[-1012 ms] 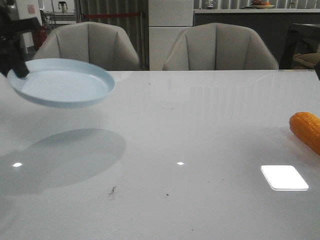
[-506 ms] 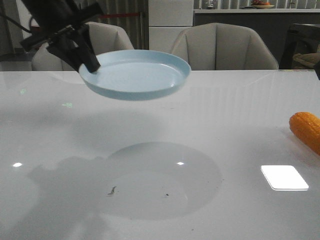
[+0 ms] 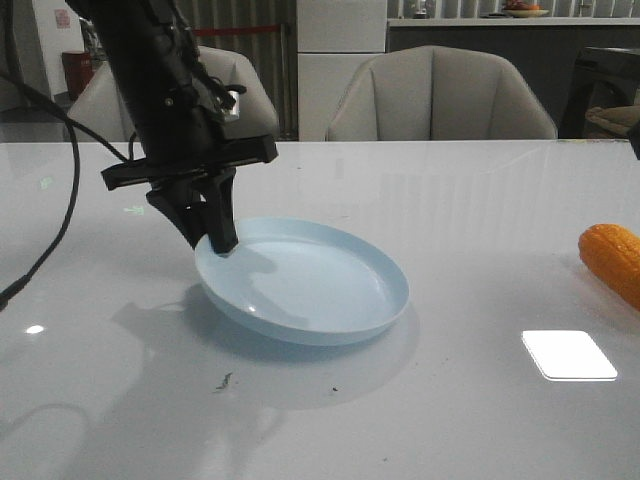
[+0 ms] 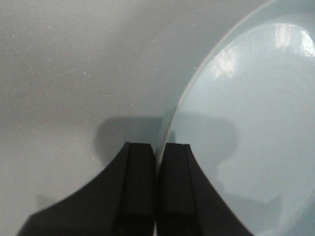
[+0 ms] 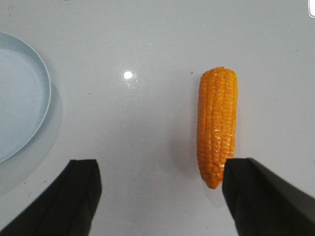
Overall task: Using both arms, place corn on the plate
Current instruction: 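Lower the plate onto the table and open the left gripper, then raise the left gripper away from the plate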
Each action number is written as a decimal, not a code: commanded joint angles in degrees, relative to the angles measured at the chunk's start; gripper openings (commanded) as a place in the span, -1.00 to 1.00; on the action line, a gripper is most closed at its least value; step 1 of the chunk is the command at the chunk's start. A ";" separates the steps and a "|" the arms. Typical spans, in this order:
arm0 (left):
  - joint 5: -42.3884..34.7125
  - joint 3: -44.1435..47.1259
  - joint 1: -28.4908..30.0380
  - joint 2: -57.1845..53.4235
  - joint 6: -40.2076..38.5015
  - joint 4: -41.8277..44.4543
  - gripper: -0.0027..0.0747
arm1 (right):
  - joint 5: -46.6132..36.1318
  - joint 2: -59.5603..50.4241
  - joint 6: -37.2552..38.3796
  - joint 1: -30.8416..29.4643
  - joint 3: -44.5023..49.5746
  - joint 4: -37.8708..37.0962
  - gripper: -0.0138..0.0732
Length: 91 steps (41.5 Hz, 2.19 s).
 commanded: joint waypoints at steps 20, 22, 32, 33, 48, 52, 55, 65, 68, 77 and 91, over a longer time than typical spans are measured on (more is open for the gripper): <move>0.37 -1.66 -1.43 -1.62 1.53 -1.36 0.46 | -3.54 -0.79 0.14 -0.24 -1.95 0.68 0.73; 0.77 -1.66 -1.43 -1.62 1.53 -1.36 0.50 | -3.47 -0.79 0.14 -0.24 -1.95 0.68 0.73; 2.11 -4.73 -1.07 -2.63 2.84 -0.30 0.48 | -2.65 -0.79 0.14 -0.24 -1.95 0.68 0.73; 2.11 -5.40 -1.07 -2.75 2.84 -0.30 0.48 | -2.39 -0.79 0.14 -0.24 -1.95 0.68 0.73; 0.71 -20.88 0.62 -4.01 -2.15 18.74 0.48 | -1.36 -0.79 0.14 -0.24 -2.01 0.68 0.73; -2.47 -21.19 2.39 -7.14 -2.15 18.59 0.48 | -1.24 -0.79 0.14 -0.24 -2.01 0.68 0.73; -4.23 -21.19 3.76 -10.03 -2.15 19.33 0.48 | -1.05 -0.79 0.14 -0.24 -2.01 0.68 0.73; -5.12 -21.19 8.37 -19.79 1.08 23.55 0.48 | -0.92 -0.79 0.14 -0.24 -2.01 0.68 0.73; -6.35 -20.22 10.35 -22.92 1.08 22.45 0.48 | -0.87 -0.79 0.14 -0.24 -2.01 0.68 0.73; -13.70 -7.97 16.67 -32.69 1.63 21.30 0.48 | -0.15 -0.79 0.14 -0.24 -2.01 0.68 0.73; -39.46 37.35 20.59 -55.66 2.51 20.25 0.48 | -0.10 -0.79 1.72 -0.24 -2.01 0.68 0.73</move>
